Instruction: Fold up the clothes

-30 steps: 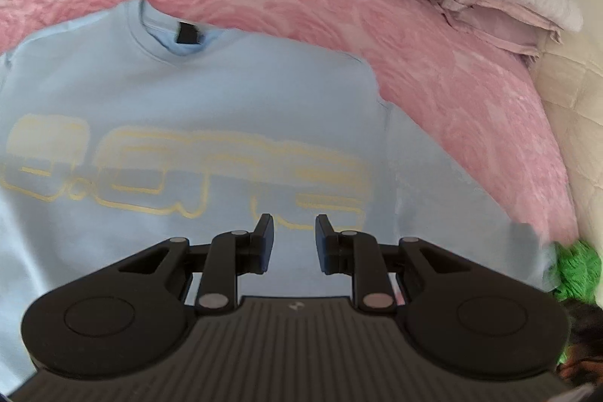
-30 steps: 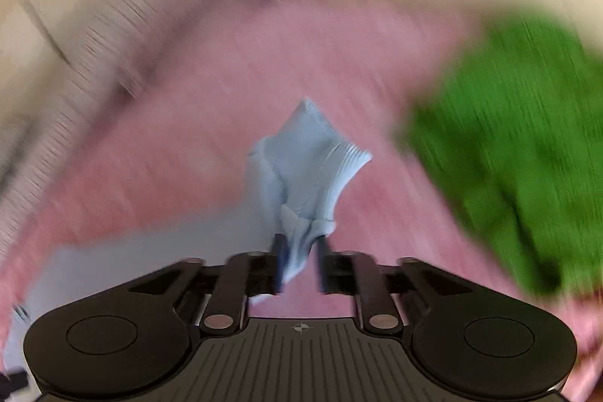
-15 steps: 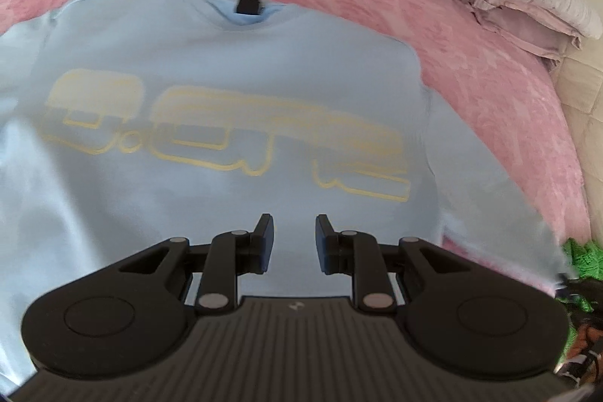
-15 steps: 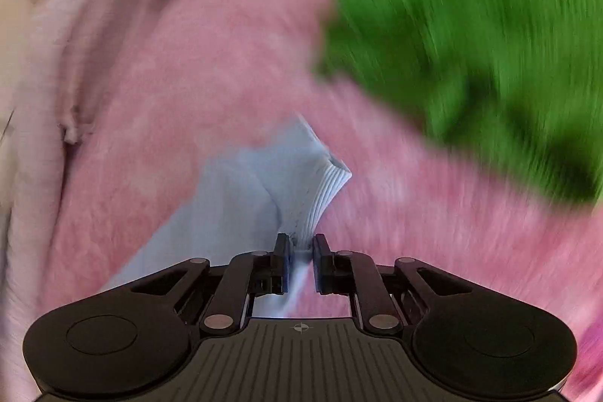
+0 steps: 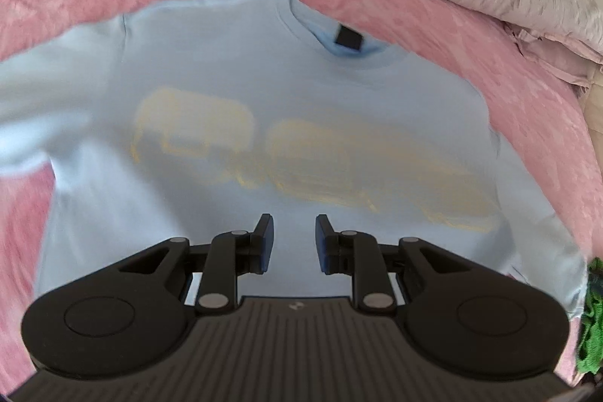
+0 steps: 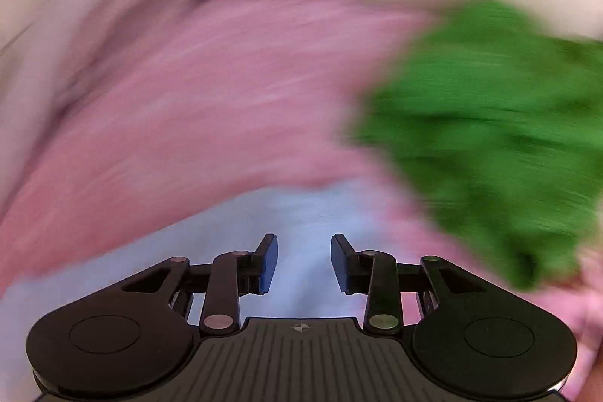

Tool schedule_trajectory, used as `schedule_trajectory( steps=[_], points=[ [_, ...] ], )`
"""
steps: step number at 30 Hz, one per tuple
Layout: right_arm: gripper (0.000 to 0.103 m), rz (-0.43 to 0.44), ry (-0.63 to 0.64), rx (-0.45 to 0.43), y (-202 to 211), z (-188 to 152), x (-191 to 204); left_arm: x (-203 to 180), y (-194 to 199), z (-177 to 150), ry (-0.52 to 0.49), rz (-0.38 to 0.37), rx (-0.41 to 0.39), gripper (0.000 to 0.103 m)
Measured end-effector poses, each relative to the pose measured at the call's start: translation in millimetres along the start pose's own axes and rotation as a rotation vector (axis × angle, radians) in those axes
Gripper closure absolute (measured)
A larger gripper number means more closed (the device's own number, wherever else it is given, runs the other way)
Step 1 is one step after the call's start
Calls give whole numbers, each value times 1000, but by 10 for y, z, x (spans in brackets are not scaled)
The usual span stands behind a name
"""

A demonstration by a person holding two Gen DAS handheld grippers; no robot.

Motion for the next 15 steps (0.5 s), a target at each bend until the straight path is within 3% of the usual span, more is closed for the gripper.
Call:
schedule_trajectory(
  steps=[1, 4, 8, 12, 15],
  points=[
    [68, 54, 56, 22, -46, 1, 170, 51, -29, 74, -15, -2, -5, 84],
    [68, 242, 200, 211, -414, -153, 885, 171, -151, 334, -56, -18, -16, 84],
    [68, 397, 352, 330, -786, -353, 1792, 350, -381, 752, -140, -35, -21, 84],
    [68, 485, 474, 370, -1159, -356, 2454, 571, -594, 1201, -219, -35, -28, 84],
    [67, 495, 532, 381, -1411, -321, 2861, 706, -721, 1510, -272, -42, -40, 84]
  ],
)
Point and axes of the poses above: each gripper's, at about its wrist camera, not at the fingertips, and y roughly against the way its jaws point, x to its left, z to its top, the point moved 2 cm from there along -y, roughly the way its jaws point, and after that the axes turned 9 degrees about -y, right-handed, at the moved point
